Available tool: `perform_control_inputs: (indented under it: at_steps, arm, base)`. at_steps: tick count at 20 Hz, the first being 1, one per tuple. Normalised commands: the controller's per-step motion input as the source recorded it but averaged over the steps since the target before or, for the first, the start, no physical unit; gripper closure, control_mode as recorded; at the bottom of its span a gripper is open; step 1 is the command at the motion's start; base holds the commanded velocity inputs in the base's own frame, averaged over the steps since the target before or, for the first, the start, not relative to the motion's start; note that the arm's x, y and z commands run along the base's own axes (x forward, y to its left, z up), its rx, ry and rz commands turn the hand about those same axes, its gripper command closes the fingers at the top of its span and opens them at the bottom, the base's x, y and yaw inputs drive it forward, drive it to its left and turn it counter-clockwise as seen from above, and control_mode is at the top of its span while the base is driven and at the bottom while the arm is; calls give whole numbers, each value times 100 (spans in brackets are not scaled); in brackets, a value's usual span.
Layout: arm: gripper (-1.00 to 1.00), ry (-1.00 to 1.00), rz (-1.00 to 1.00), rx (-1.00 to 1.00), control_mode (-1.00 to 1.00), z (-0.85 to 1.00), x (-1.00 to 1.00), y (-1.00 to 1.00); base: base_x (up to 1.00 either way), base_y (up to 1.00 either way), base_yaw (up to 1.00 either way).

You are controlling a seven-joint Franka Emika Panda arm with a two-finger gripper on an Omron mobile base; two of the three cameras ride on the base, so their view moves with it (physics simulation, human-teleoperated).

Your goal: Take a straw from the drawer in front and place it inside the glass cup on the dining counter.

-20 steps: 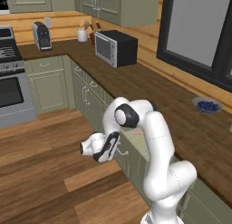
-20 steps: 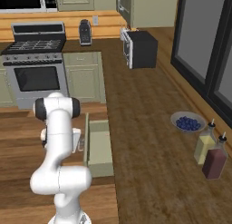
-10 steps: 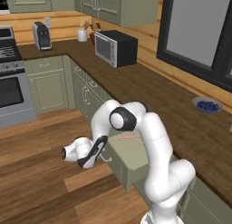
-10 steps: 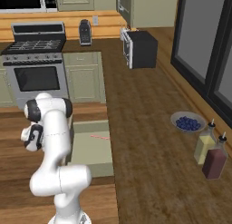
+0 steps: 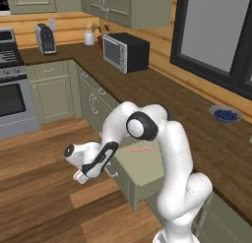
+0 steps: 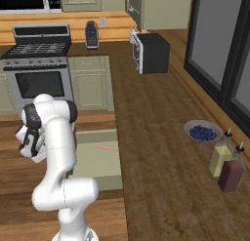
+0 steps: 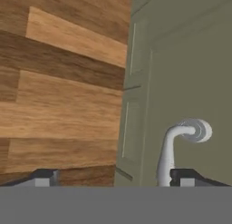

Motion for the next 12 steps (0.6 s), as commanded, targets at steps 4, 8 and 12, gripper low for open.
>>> perform_control_inputs:
  at_steps: [4, 8, 12]
  arm:
    - [-100, -9, 4, 28, -100, 100, -71, 3]
    - [-100, -8, 0, 18, -100, 100, -18, -27]
    - [-100, 0, 0, 13, -100, 100, 10, -59]
  base:
    - [0, 0, 0]
    - [0, 0, 0]
    - [0, 0, 0]
